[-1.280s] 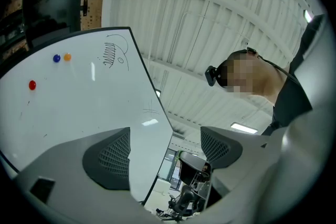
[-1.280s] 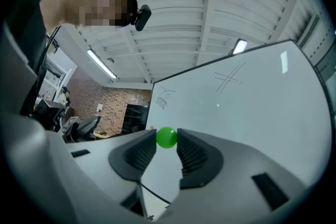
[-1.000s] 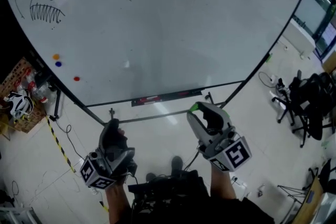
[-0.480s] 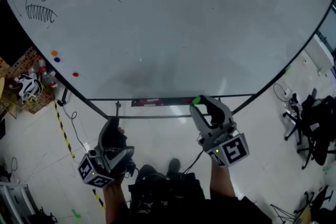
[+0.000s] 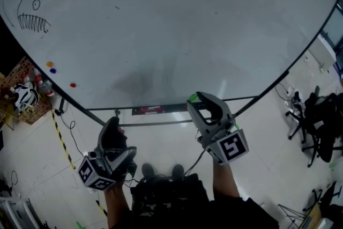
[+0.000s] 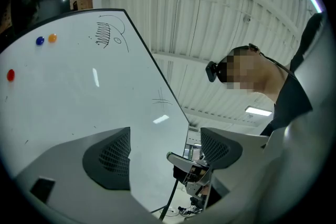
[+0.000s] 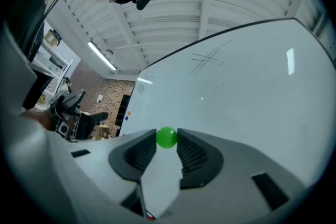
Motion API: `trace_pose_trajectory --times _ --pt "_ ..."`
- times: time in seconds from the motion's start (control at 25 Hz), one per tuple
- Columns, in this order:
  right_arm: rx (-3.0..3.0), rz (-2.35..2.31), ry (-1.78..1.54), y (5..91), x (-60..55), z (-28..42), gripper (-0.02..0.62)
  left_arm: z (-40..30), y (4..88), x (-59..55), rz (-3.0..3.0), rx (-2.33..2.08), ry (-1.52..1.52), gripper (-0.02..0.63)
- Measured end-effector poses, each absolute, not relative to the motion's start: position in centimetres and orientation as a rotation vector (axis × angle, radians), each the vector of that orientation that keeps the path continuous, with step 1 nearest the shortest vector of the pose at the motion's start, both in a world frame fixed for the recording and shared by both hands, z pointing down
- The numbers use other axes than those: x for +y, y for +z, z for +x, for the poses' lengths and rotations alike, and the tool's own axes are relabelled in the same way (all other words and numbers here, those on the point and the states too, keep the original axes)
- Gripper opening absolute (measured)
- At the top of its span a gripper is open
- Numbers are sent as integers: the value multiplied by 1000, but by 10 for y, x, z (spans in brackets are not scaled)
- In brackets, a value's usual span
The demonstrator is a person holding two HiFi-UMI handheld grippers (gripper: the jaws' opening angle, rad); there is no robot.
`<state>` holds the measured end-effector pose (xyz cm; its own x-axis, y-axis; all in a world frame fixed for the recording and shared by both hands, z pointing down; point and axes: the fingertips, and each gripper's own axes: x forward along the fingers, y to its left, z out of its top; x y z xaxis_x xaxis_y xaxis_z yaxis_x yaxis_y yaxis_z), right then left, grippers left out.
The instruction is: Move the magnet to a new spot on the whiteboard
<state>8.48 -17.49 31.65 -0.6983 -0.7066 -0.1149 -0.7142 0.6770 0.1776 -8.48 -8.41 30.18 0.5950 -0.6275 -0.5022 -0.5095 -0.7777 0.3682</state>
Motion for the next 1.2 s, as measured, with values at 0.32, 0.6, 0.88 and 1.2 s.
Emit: trace_pose_trajectory --times 0.32,0.6,0.88,1.2 --pt "2889 -1490 532 314 -231 49 147 -125 297 -98 2612 -869 -1012 417" --pt "2882 -1693 687 315 -278 22 147 -157 297 -106 2598 -904 -1059 417" --pt "2798 -1876 854 312 -305 5 147 -173 306 -107 2611 -935 -1047 417" --pt "2683 -2053 1037 307 -313 2 147 -182 303 -106 2591 -927 -1061 417"
